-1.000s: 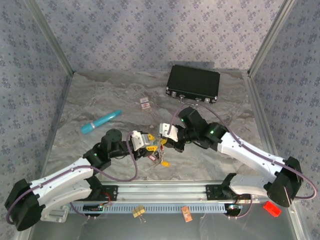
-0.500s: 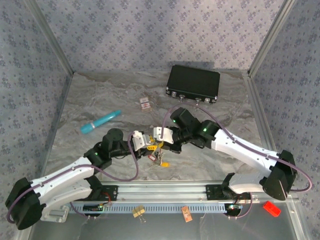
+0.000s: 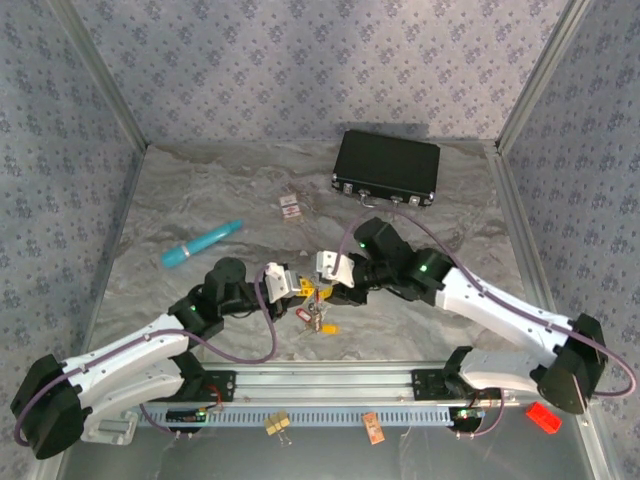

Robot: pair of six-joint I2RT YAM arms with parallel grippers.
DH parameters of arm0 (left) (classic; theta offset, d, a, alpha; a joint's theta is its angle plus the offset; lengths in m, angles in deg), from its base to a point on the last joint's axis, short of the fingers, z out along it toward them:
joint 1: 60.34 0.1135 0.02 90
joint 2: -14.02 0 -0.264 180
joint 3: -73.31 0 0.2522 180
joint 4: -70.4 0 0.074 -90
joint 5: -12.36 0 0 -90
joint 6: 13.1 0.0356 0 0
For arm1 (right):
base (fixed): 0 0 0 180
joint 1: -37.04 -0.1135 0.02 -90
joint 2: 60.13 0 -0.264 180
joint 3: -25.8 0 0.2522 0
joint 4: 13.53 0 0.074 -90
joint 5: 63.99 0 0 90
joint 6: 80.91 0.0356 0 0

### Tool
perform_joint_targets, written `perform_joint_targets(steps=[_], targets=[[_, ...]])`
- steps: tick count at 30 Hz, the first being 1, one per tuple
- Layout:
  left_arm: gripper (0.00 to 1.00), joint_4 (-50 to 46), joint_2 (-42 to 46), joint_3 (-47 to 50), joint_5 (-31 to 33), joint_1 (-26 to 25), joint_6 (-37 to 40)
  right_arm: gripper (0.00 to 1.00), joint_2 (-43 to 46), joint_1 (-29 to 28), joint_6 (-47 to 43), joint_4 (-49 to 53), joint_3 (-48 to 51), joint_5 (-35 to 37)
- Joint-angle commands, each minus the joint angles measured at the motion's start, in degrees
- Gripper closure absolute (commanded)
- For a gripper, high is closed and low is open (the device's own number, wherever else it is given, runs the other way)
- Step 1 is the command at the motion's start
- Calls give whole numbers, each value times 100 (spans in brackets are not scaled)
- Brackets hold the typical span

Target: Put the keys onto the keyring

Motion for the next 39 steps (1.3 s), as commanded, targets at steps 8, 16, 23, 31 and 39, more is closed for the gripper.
perform_joint_targets(steps=[8,16,23,31,39], targets=[[100,948,132,260,31,-24,-436,65,816,374,1117,-1216,959,-247],[100,1143,132,318,88,-30,-544,65,1068,526,1292,-1298,1241,-197],[100,1336,113,386,110,-23,-651,66,1263,734,1459,-1577,1529,-369],[100,1382,117,410,93,-29,-664,65,1011,670,1529,-1758,1397,-861],[100,1438,94,415,38,-24,-669,66,625,516,1483,-1848,1225,-921]])
